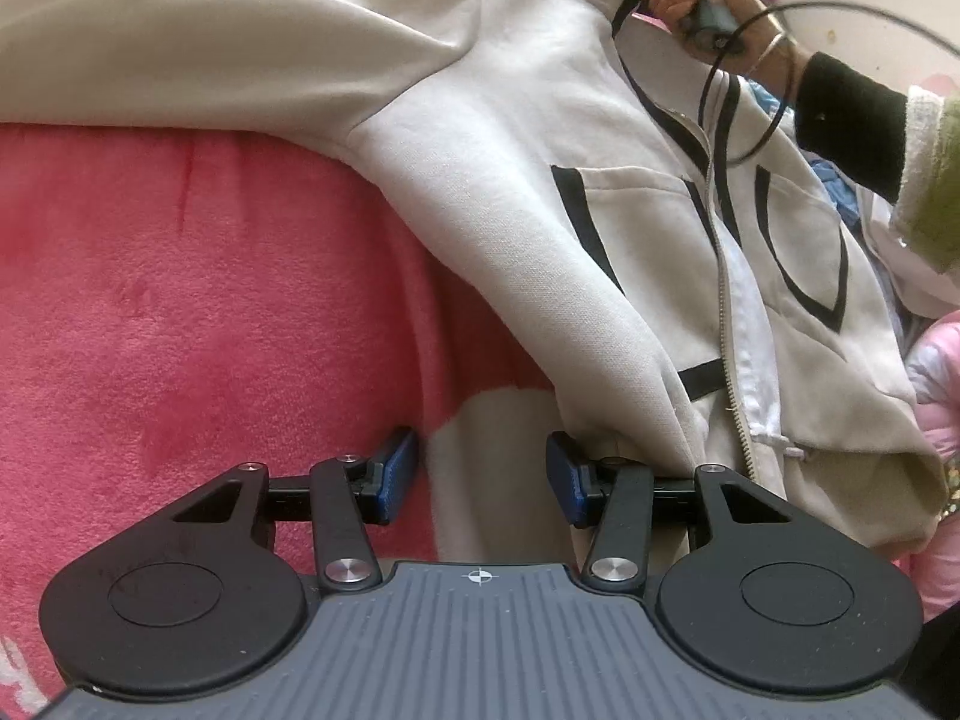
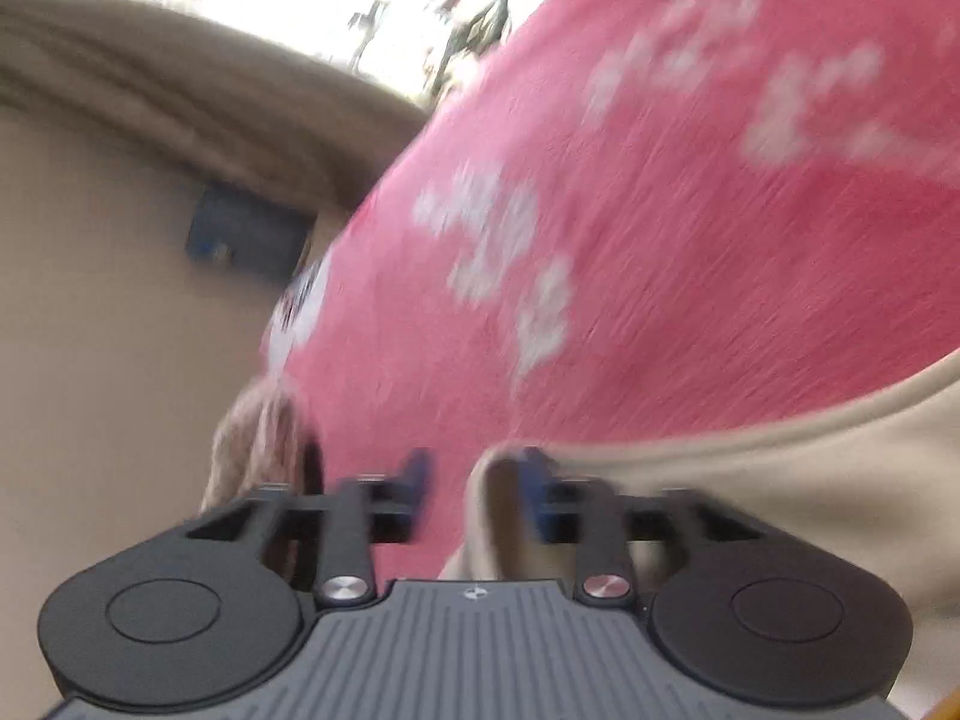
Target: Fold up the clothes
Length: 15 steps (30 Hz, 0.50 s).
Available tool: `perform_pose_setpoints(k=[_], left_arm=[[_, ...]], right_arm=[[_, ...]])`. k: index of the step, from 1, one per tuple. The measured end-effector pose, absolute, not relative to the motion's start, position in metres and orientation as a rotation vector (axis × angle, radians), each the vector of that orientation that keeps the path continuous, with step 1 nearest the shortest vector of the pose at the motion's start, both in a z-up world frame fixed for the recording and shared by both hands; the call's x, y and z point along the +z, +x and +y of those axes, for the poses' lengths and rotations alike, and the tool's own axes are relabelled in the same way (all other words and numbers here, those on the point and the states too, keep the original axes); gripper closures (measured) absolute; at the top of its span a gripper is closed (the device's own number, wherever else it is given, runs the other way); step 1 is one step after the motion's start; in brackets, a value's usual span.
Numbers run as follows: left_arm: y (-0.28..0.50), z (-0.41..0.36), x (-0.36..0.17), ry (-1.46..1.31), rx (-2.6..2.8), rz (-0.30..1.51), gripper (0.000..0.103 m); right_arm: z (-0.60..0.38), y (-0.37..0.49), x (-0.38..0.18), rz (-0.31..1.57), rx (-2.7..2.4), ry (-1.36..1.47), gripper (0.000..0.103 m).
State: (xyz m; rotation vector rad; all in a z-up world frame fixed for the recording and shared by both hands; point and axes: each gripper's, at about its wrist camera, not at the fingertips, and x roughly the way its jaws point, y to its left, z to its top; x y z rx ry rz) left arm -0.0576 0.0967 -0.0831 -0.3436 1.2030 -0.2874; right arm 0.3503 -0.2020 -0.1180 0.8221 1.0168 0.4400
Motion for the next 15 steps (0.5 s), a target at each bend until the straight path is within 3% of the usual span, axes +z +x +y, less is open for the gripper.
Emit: perform_pose_setpoints(k=[8,15], left_arm=[[-0.057,0.097,-0.082,-0.336,-0.288,1.207,0.055],[-0.059,0.098,-0.076,-0.332,-0.3,1.205,0.055]], right_arm=[[-0.28,0.296,-0.059,0.85,0.497,0.879,0.045],[-0.283,0.183,-0.04,0.976,0.64,0.659,0.045]])
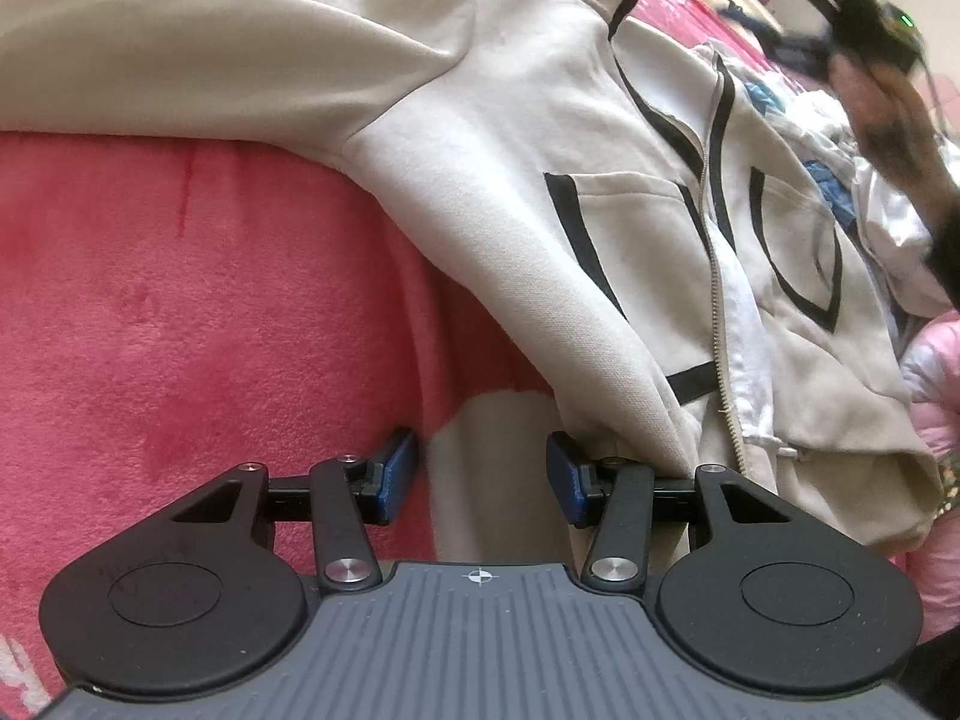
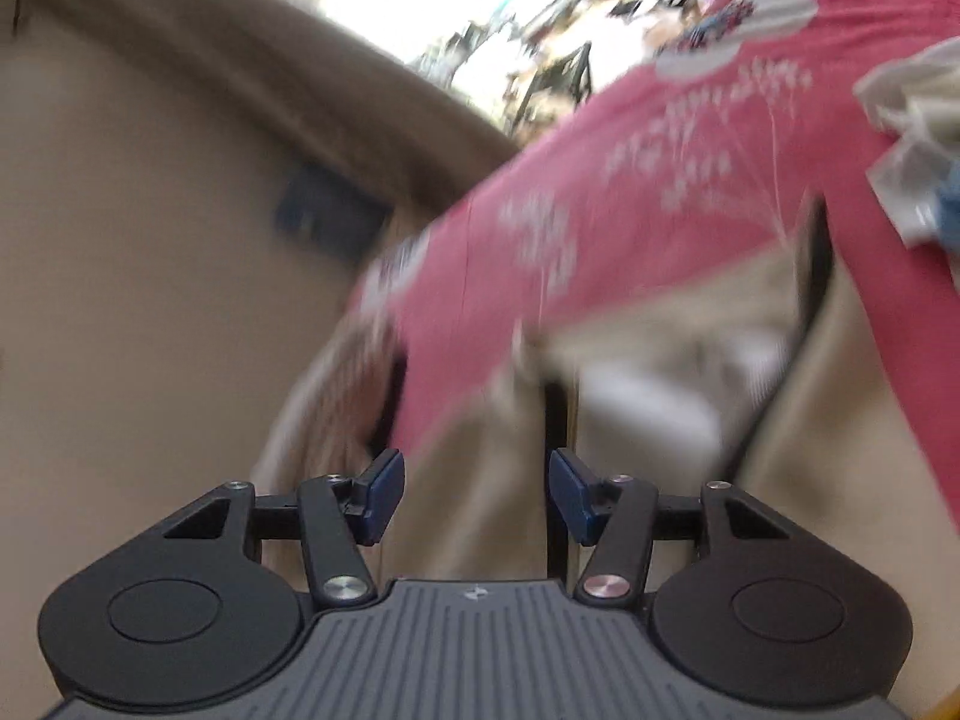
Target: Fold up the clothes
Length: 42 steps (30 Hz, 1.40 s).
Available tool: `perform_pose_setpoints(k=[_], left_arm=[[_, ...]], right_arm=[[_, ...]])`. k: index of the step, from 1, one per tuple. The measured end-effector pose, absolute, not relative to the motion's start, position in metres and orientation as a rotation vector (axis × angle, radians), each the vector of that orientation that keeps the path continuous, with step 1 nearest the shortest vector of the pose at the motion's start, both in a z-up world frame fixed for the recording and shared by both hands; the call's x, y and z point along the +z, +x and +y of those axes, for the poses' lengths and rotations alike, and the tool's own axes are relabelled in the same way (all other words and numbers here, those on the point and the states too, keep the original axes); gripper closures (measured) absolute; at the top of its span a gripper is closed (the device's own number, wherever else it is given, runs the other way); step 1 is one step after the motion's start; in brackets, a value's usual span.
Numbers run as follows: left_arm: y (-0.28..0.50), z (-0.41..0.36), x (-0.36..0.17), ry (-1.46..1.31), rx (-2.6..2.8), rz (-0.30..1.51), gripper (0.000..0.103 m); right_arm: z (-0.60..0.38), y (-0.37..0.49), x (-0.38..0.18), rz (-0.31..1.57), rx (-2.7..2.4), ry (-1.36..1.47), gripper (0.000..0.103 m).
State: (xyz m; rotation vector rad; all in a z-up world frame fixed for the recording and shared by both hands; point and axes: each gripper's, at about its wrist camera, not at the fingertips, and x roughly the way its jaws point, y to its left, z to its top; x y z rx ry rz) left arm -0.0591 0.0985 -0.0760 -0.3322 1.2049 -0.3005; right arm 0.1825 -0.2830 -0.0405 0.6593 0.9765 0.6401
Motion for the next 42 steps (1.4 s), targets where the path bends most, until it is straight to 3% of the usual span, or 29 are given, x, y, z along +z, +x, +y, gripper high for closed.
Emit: perform_pose_setpoints(k=[8,17,23,25,34,37,39,42], left_arm=[[-0.071,0.104,-0.069,-0.333,-0.304,1.193,0.055],[-0.093,0.109,-0.055,-0.291,-0.342,1.203,0.055],[-0.104,0.099,-0.057,-0.288,-0.349,1.196,0.055],[-0.107,0.096,-0.056,-0.272,-0.353,1.186,0.055],[-0.11,0.094,-0.053,-0.267,-0.346,1.161,0.055],[-0.107,0.092,-0.051,-0.245,-0.349,1.152,0.055],[-0.106,0.09,-0.05,-0.234,-0.346,1.147,0.055],[-0.107,0.088,-0.049,-0.225,-0.341,1.141,0.055]], right_arm=[[-0.219,0.037,-0.02,1.132,0.85,0.208,0.046],[-0.166,-0.093,-0.022,0.991,0.831,-0.508,0.046],[-0.138,-0.115,-0.054,0.974,0.793,-0.812,0.046],[-0.142,-0.112,-0.04,0.948,0.792,-0.755,0.046],[-0.253,-0.092,0.081,1.007,0.822,-0.009,0.044],[-0.277,-0.097,0.089,0.992,0.846,0.195,0.03],[-0.274,-0.096,0.074,1.042,0.764,0.174,0.03],[-0.242,-0.102,0.03,1.071,0.652,-0.111,0.032]])
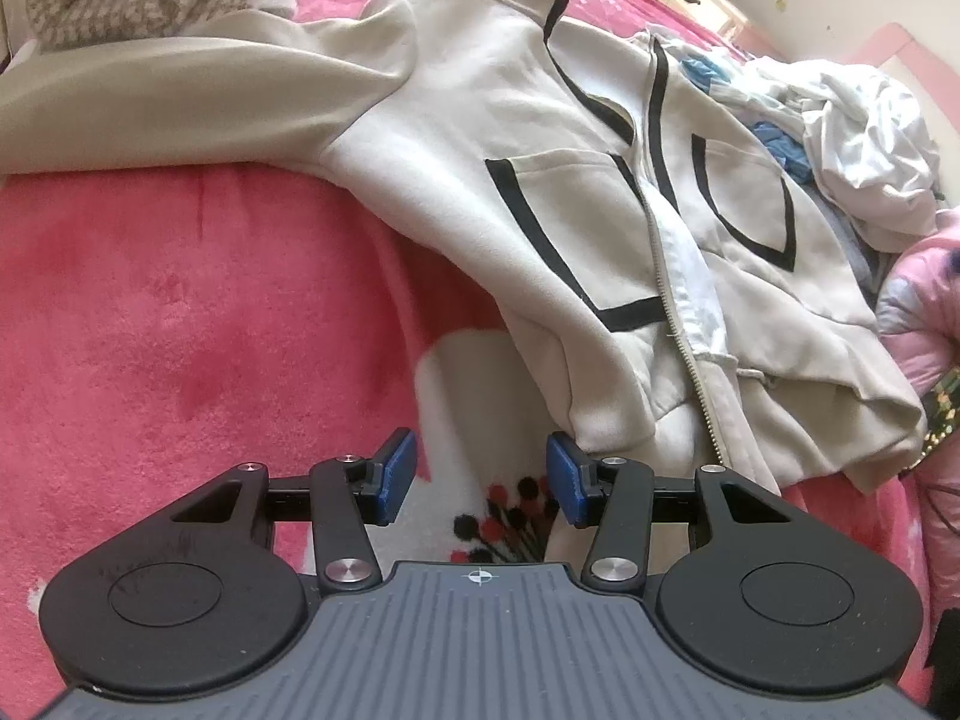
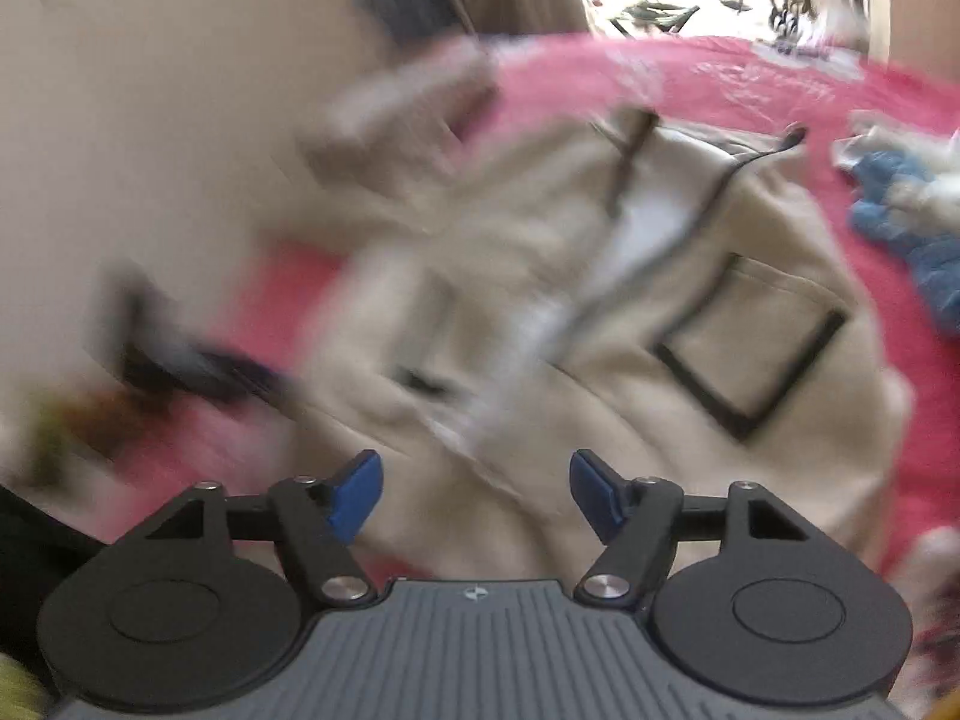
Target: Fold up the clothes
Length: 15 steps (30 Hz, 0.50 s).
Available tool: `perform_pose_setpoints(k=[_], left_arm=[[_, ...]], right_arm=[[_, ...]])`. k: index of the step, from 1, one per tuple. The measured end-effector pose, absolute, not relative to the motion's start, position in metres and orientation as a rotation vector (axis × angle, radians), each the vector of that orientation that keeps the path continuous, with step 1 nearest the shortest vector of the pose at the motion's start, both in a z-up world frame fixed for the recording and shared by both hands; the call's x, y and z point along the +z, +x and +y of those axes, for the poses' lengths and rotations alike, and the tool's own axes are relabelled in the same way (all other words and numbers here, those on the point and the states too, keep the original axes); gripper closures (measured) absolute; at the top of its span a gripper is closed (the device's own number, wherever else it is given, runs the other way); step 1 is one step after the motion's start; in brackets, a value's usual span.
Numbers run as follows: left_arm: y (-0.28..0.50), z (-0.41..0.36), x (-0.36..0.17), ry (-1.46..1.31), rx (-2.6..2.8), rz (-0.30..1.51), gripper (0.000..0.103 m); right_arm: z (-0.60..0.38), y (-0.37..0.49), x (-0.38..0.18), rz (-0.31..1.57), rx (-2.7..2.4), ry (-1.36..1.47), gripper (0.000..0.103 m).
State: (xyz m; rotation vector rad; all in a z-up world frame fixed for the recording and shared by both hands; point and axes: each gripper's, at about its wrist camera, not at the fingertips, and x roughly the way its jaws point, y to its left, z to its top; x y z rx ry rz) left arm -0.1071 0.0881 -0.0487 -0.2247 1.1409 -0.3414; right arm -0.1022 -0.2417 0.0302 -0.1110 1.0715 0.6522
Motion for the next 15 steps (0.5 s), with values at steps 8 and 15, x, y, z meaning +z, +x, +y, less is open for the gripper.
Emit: perform_pose_setpoints(k=[8,15], left_arm=[[-0.114,0.089,-0.051,-0.226,-0.309,1.126,0.055],[-0.12,0.088,-0.052,-0.219,-0.305,1.114,0.055]], right_arm=[[-0.183,-0.109,-0.056,0.982,0.578,-0.489,0.051],[-0.245,-0.089,-0.025,0.923,0.409,-0.149,0.095]])
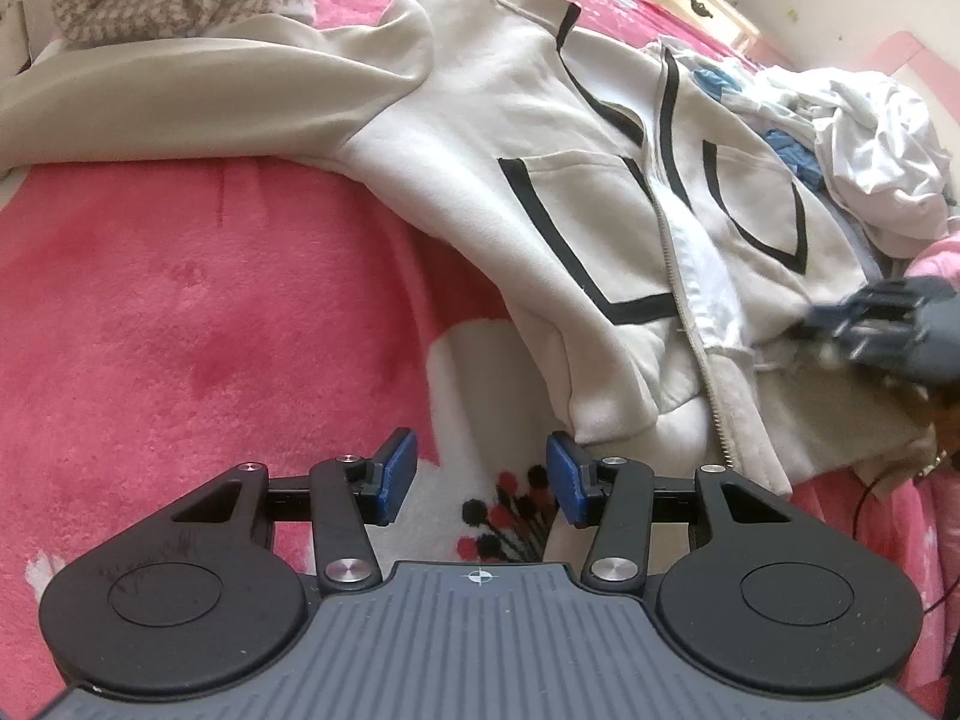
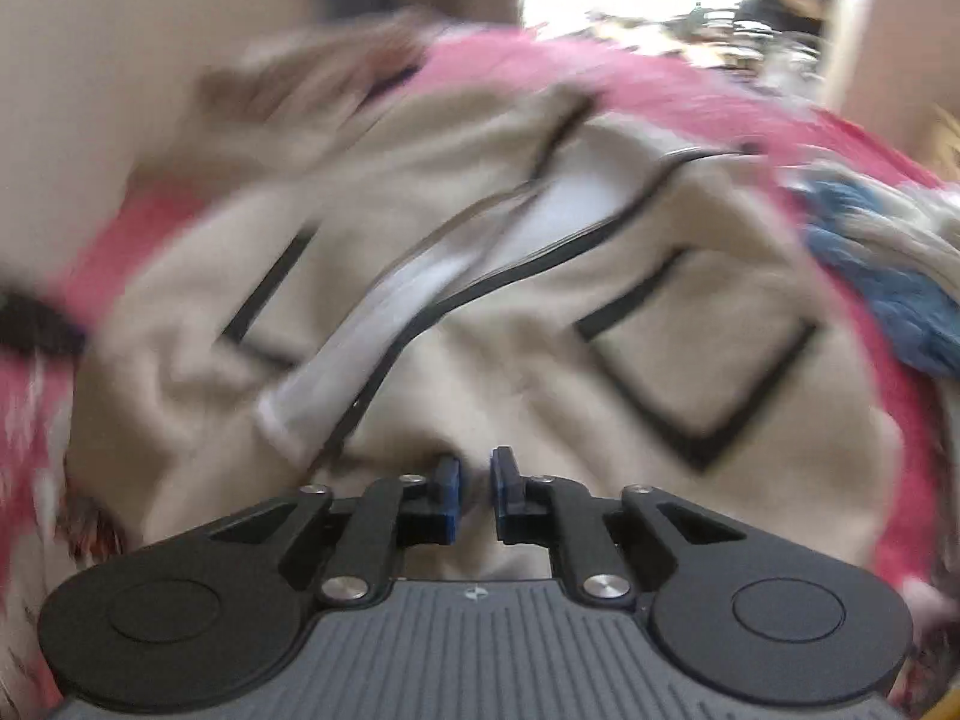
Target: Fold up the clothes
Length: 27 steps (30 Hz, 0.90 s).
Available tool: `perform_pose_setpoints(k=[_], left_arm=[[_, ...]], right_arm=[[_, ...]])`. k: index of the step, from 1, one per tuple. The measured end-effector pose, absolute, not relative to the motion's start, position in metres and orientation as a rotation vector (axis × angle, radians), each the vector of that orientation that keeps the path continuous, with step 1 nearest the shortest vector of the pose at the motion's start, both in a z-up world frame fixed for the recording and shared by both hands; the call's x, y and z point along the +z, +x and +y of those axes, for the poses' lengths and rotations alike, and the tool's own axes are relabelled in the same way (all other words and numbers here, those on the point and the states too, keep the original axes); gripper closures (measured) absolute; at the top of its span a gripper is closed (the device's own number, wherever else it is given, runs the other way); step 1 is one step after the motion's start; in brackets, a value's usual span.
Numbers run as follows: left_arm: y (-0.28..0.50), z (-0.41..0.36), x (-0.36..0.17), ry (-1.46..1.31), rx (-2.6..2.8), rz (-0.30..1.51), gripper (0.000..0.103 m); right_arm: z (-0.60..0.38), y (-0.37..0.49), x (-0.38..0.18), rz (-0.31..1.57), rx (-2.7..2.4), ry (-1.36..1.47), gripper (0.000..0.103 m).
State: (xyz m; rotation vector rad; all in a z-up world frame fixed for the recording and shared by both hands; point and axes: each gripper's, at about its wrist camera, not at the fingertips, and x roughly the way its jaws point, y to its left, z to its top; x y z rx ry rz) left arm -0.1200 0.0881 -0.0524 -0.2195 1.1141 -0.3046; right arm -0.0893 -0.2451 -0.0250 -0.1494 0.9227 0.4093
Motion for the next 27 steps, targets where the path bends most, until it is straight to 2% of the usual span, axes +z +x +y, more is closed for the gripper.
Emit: perform_pose_setpoints(k=[7,11,15,16,18,19,23,27], left_arm=[[-0.121,0.089,-0.056,-0.217,-0.317,1.12,0.055],[-0.122,0.09,-0.059,-0.223,-0.31,1.131,0.055],[-0.124,0.089,-0.059,-0.228,-0.298,1.136,0.055],[-0.124,0.089,-0.059,-0.226,-0.296,1.136,0.055],[-0.124,0.088,-0.058,-0.223,-0.29,1.136,0.055],[-0.124,0.088,-0.058,-0.221,-0.287,1.135,0.055],[-0.124,0.085,-0.058,-0.211,-0.278,1.133,0.055],[-0.124,0.081,-0.056,-0.189,-0.268,1.131,0.055]], right_arm=[[-0.367,-0.1,0.029,0.725,-0.234,0.035,0.094],[-0.384,-0.112,0.033,0.713,-0.402,0.072,0.083],[-0.339,-0.129,0.056,0.547,-0.219,0.07,0.046],[-0.323,-0.128,0.059,0.544,-0.12,0.072,0.045],[-0.29,-0.117,0.053,0.652,0.146,0.116,0.033],[-0.271,-0.106,0.043,0.768,0.291,0.156,0.032],[-0.207,-0.079,-0.011,1.128,0.548,0.25,0.032],[-0.174,-0.058,-0.049,1.306,0.551,0.242,0.032]])
